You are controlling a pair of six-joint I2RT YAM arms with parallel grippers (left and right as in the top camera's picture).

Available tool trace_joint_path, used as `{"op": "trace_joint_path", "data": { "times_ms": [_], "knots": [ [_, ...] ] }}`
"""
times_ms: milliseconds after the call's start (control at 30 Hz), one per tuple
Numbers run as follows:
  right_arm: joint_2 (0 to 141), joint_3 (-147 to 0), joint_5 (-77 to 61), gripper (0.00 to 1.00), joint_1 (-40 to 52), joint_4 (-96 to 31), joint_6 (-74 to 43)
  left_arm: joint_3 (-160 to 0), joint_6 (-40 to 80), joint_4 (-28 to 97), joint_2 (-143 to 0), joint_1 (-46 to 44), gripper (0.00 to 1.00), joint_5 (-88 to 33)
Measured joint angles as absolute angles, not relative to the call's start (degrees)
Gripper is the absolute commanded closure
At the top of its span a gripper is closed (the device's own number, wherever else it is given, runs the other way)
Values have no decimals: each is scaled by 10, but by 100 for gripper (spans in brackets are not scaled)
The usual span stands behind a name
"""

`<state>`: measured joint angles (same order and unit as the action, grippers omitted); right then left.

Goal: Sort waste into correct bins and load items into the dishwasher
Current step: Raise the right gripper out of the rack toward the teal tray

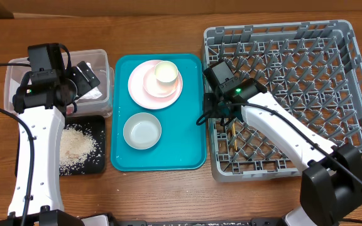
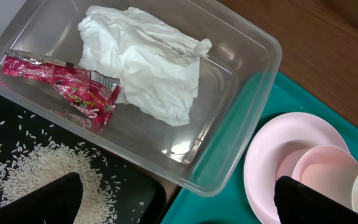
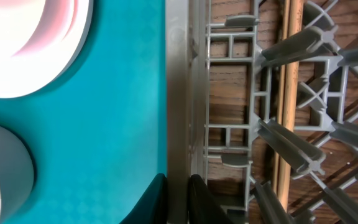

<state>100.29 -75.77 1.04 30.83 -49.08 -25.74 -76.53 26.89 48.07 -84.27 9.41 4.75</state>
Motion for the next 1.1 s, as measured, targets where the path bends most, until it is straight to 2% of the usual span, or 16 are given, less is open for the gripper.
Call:
{"op": "trace_joint_path", "data": {
  "times_ms": [333, 433, 500, 567, 733, 867, 1033, 1100],
  "knots": [
    [1003, -758, 10, 88, 309, -491, -269, -765, 269, 481, -843, 94, 0, 48],
    [1003, -758, 9, 75, 308, -490, -274, -765, 269, 481, -843, 94, 0, 48],
    [1003, -758, 6, 72, 309, -488, -277, -765, 269, 481, -843, 94, 0, 48],
    [1003, -758, 3, 64, 309, -488, -277, -765, 269, 481, -843, 94, 0, 48],
    [1003, -784, 0, 53, 304, -525, -258, -765, 269, 481, -843, 94, 0, 48],
    [1003, -872, 0, 45, 301, -585, -216, -765, 269, 481, -843, 94, 0, 48],
    [1002, -987, -34, 44, 302, -606, -185, -766, 269, 481, -843, 94, 0, 48],
    [1000, -1005, -79, 48, 305, -587, -178, -765, 269, 481, -843, 94, 0, 48]
  ]
}}
